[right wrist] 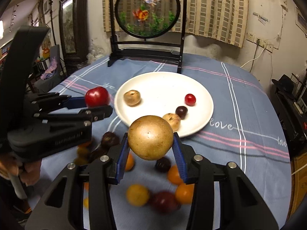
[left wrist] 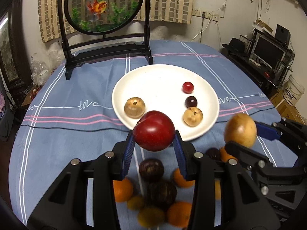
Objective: Organize fruits
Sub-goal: 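Carry the red plum and pale pomelo over the white plate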
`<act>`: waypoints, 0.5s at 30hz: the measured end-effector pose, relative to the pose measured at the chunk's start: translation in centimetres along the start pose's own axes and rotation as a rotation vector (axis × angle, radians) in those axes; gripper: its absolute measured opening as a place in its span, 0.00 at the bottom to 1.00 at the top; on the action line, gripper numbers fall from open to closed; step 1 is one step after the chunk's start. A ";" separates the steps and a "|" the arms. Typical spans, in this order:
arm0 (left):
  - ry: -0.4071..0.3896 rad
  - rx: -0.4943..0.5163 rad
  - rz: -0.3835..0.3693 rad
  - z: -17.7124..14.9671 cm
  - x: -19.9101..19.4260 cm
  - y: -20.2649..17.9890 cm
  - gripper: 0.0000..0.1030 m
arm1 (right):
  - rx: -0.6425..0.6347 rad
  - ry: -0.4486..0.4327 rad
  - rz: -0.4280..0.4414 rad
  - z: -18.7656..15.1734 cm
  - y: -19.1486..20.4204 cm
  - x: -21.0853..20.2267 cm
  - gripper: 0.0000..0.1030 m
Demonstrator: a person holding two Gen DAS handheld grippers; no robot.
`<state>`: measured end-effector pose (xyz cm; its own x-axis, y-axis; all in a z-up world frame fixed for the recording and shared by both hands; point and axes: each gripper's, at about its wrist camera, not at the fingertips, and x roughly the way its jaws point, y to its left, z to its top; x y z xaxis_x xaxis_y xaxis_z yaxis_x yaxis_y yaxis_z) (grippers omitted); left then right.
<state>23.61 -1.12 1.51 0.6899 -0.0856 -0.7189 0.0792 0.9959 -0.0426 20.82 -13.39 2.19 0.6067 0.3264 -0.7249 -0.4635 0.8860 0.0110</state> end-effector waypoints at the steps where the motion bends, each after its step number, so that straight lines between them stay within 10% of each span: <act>1: 0.005 0.000 -0.001 0.2 0.5 0.0 0.40 | -0.001 0.012 -0.014 0.5 -0.4 1.0 0.43; 15: 0.097 -0.031 0.022 2.5 7.5 1.5 0.39 | 0.051 0.114 -0.055 5.0 -3.4 10.0 0.43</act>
<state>30.73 -0.32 -2.22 0.6185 -0.0621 -0.7834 0.0418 0.9981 -0.0462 31.65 -11.46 -1.69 0.5515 0.2398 -0.7990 -0.3963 0.9181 0.0021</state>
